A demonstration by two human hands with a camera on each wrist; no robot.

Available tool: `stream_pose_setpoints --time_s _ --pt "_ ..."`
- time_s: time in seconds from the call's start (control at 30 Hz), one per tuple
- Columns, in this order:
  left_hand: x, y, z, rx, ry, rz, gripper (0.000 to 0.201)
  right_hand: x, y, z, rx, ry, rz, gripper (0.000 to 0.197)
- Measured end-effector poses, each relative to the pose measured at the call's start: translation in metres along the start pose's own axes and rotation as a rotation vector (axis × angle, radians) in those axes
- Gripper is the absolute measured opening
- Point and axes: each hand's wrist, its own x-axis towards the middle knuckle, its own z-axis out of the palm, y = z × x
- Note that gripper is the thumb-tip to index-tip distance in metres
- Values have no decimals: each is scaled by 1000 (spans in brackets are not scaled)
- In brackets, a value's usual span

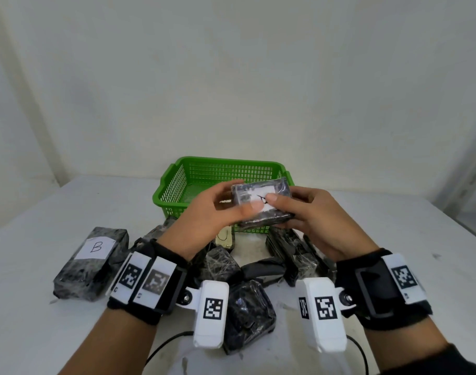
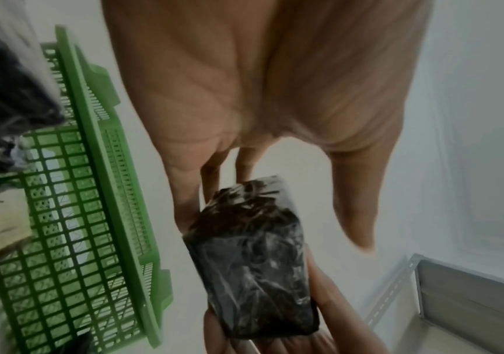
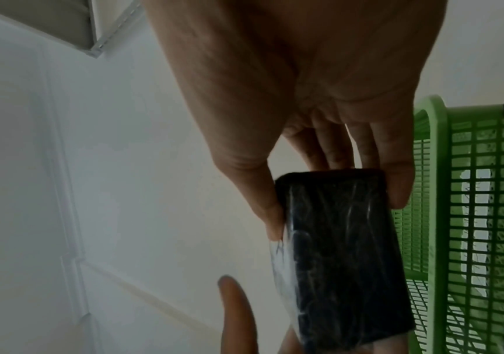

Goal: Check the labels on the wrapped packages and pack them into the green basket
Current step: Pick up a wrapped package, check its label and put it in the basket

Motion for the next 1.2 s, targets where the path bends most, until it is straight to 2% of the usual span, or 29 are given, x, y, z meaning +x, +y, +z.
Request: stream_pose_setpoints --time_s 0.1,0.2,0.27,0.4,0.53,0.6,0.7,0.73,0.87,0.93,1.0,1.1,1.2 --pt "1 -2 1 -75 51 -47 61 -1 3 0 -12 -5 -27 76" --pt "1 -3 0 0 75 -15 51 -2 4 1 -32 -39 -17 63" --pt "0 -2 0 23 65 1 54 0 6 2 -32 -31 -24 59" --pt "1 -2 3 -61 29 -73 63 3 9 2 -31 20 -64 76" --pt "3 -3 1 -94 84 -97 53 -1 12 1 -10 -59 -27 60" --pt "3 -3 2 -143 116 -83 54 -1 13 1 9 -72 -15 67" --pt "3 0 6 -182 91 -104 54 1 15 1 -22 -43 -45 86" --pt "3 -1 6 -179 90 -109 54 1 15 1 -24 -35 -50 87" --pt "4 -4 3 -118 131 -78 61 2 16 3 8 -34 -46 73" --pt "3 -3 3 -105 97 -87 65 2 15 3 19 -16 -55 77" --pt "3 -1 4 -141 68 -100 59 1 12 2 6 1 -60 81" --pt "3 -1 4 -152 117 -80 58 0 9 1 -16 -6 -60 67" --pt "5 -2 4 -147 142 -66 61 -1 8 1 0 -21 -51 67"
